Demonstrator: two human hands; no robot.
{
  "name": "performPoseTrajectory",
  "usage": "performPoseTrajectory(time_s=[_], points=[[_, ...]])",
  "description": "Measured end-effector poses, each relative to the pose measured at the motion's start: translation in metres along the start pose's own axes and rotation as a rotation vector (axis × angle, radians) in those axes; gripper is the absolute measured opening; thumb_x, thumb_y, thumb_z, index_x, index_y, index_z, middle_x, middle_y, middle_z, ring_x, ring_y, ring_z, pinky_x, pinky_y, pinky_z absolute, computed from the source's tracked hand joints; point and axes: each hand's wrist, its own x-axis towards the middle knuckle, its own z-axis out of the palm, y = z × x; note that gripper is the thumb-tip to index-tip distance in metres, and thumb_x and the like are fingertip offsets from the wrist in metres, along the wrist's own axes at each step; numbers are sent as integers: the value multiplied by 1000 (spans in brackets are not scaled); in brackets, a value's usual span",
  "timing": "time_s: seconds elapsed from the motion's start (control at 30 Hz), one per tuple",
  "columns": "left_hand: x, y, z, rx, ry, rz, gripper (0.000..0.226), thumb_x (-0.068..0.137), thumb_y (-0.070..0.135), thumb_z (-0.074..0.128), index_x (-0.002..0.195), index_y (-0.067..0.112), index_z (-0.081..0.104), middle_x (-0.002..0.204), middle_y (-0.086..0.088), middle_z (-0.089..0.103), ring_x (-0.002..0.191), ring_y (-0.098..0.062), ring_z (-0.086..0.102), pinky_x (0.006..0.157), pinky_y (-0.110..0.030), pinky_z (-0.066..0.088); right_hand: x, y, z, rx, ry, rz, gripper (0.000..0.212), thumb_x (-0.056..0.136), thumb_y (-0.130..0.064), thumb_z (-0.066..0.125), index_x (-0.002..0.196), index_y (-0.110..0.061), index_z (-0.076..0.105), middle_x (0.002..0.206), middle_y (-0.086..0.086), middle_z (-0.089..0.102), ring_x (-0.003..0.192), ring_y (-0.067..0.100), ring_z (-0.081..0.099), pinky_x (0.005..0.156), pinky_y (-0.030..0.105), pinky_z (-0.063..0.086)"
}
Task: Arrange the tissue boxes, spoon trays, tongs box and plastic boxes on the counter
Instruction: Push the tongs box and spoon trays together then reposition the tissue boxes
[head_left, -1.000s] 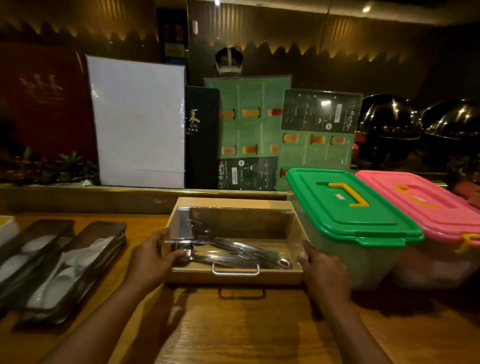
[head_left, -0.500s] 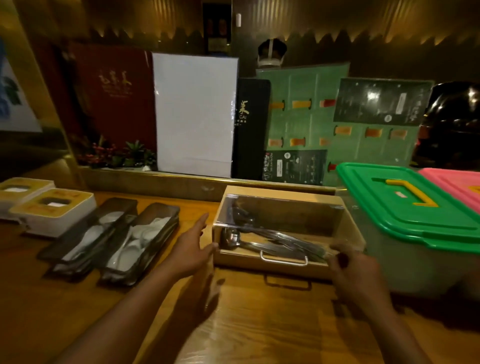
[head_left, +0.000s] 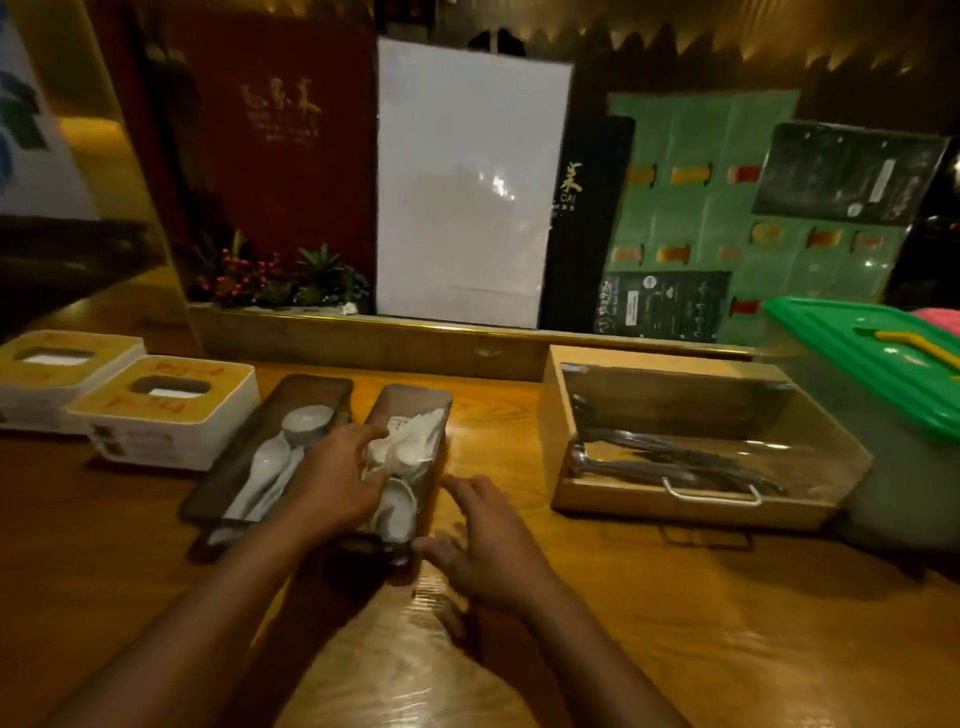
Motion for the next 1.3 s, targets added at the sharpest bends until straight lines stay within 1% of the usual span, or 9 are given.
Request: performPoseTrajectory(time_s=[0.1,0.17,0.23,0.47,0.73,0.9,1.0,1.17,1.3], points=[[4,-24,-3,-83,-55,-12,60,81,32,74,138,22,57,132,-3,64,120,-22,61,99,-43,53,14,-24,40,-30,27,57,92,68,-77,65,146,-46,27,148,-5,29,130,22,44,97,40,51],[3,-24,-3,-168,-75,-13,62,80,36,74,138,21,56,130,7,61,119,-14,59,99,-38,50,15,-33,49,-70,91,73,87,66,-74,67,141,-48,32,146,-5,32,128,24,46,92,40,52],[3,-23,1,-234,-77,-30,57,82,21,78,135,20,57,119,11,58,109,-10,57,91,-29,45,14,-36,45,-151,140,70,81,66,-73,67,137,-48,36,148,-4,34,129,25,44,90,40,52],[21,-16,36,-444,-200,-149,72,75,8,84,138,23,52,117,10,60,100,-13,59,81,-28,48,0,-16,12,-321,170,155,71,80,-49,66,146,-32,44,155,-1,35,135,25,36,104,40,43],[35,24,77,-640,-357,-128,78,78,8,81,142,39,47,131,11,64,119,-16,61,96,-49,56,-16,12,-18,-458,250,254,59,90,-38,64,145,-23,48,151,-2,46,129,24,43,105,40,39],[52,38,88,-691,-421,-152,74,80,-1,75,136,41,52,124,11,68,116,-19,64,92,-50,58,-12,19,-17,-603,228,331,66,63,-38,89,123,-18,69,127,1,66,102,23,61,77,37,55],[59,46,91,-695,-447,-165,77,83,-9,70,142,37,48,117,16,66,113,-18,63,90,-44,60,-8,22,-17,-610,208,362,77,50,-30,96,121,-14,70,125,6,68,101,27,62,73,39,56],[71,55,98,-722,-476,-192,76,86,-15,64,143,32,48,114,14,65,102,-9,62,66,-24,59,1,32,-18,-579,209,358,72,77,-24,82,141,-12,51,147,10,51,118,30,56,85,43,51],[78,55,99,-718,-483,-203,75,85,-15,65,144,30,49,127,5,66,108,-12,62,67,-25,59,2,36,-22,-486,243,342,67,91,-24,68,150,-16,37,159,6,34,118,25,57,89,39,51]])
